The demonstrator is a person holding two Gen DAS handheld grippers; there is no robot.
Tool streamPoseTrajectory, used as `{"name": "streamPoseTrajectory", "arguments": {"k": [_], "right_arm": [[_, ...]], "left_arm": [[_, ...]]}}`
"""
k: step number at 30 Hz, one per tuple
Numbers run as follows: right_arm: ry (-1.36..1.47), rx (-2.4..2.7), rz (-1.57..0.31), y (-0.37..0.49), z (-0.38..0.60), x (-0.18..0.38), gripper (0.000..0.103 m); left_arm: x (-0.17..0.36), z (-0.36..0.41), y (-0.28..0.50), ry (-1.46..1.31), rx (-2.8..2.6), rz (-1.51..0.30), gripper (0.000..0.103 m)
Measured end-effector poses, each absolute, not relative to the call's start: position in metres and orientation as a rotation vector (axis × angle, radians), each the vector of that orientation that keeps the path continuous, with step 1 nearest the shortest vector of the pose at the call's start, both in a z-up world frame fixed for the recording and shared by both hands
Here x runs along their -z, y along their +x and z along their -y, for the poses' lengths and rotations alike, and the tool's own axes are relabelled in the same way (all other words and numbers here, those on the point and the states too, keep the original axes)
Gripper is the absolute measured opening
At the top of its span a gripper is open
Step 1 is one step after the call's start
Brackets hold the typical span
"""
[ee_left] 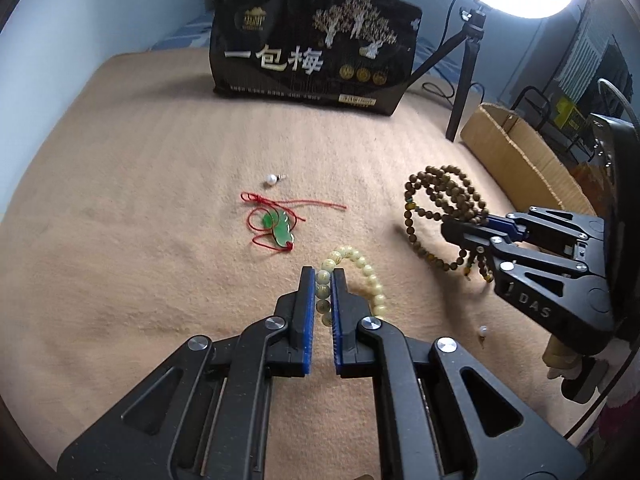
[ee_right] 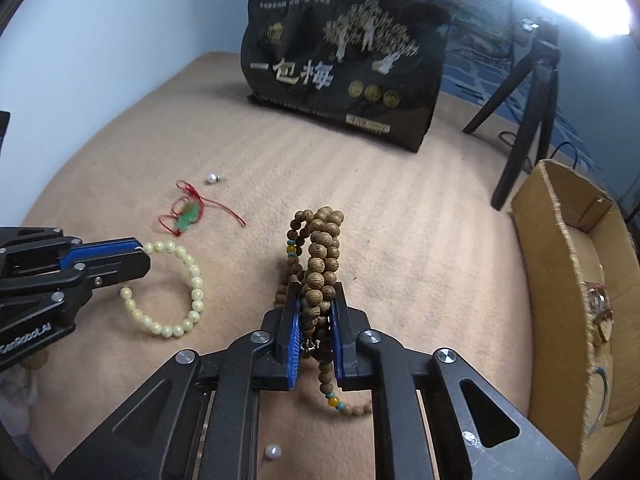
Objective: Organize jewelry
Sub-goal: 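Grasp the cream bead bracelet with the left tool while the right tool grasps the wooden mala, then carry both bead strands into the cardboard box and open both tools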
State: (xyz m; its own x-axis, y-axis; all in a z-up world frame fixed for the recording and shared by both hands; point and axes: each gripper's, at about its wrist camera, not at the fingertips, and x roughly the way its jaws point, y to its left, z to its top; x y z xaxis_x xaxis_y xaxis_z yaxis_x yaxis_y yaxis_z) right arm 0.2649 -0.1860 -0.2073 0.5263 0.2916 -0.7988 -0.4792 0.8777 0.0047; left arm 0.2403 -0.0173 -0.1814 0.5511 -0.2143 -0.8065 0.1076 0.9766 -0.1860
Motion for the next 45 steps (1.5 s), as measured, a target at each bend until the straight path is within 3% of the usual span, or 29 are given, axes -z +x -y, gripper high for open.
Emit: {"name": "streamPoseTrajectory", "arguments": {"k": [22, 45], "right_arm": [[-0.112, -0.366, -0.746, 0.216, 0.287, 0.118, 0.011], [-0.070, -0.180, -0.742, 0.216, 0.417, 0.118, 0.011]], "left_arm": [[0.104, 0.075, 0.210, -0.058, 0.301, -0.842, 0.005], [0.073, 0.216, 0.270, -0.014, 0.462, -0.785, 0.005]]}}
